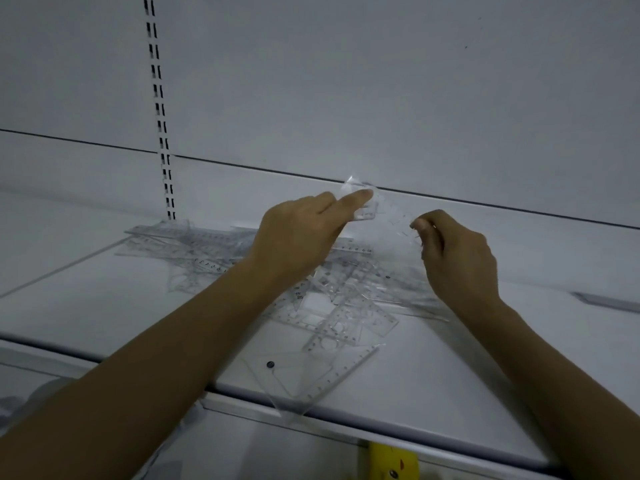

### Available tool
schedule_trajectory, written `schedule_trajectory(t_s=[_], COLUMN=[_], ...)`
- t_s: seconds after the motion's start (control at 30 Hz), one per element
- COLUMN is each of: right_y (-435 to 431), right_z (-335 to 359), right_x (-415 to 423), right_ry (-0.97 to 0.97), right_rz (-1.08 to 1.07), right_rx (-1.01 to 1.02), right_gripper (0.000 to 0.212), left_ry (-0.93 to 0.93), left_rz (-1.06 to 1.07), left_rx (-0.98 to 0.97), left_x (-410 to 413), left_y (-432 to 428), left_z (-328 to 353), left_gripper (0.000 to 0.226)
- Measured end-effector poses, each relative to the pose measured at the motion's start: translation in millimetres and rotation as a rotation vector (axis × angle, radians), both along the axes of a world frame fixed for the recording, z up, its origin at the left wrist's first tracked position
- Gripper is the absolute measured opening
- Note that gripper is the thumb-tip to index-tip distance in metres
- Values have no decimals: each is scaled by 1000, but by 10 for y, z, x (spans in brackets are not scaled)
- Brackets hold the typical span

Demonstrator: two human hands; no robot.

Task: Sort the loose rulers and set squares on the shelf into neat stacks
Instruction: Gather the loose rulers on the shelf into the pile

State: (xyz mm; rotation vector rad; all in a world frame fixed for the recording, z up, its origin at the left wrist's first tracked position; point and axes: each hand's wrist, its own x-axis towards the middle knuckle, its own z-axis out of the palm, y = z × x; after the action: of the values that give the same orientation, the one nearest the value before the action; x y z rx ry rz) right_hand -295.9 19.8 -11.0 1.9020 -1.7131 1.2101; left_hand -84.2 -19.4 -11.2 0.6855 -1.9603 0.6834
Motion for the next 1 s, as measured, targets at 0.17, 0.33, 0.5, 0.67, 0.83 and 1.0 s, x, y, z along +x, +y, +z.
schedule_trajectory(t_s=[0.17, 0.33, 0.5, 0.67, 0.83, 1.0], right_y=[96, 241, 351, 561, 845, 1027], right_z=[-15, 19, 212, 411, 321, 123], right_x=[-1, 88, -201, -892, -1870, -3043], right_ry=[-38, 109, 245, 440, 637, 619], right_rz=[-84, -110, -59, -111, -230, -253], right_rx=[9, 102, 85, 64, 130, 63], right_gripper=[30, 45, 54, 55, 31, 6], left_ry=[10, -103, -299, -357, -537, -665], left_rz=[112, 189, 260, 236, 162, 146], left_rx=[211, 168, 69, -14, -44, 67], left_x=[62, 78, -13, -610, -1756, -2936], left_y=[53, 80, 198, 400, 506, 733], left_z=[-31, -39, 100, 453, 391, 197], left_gripper=[46, 53, 44, 38, 37, 32])
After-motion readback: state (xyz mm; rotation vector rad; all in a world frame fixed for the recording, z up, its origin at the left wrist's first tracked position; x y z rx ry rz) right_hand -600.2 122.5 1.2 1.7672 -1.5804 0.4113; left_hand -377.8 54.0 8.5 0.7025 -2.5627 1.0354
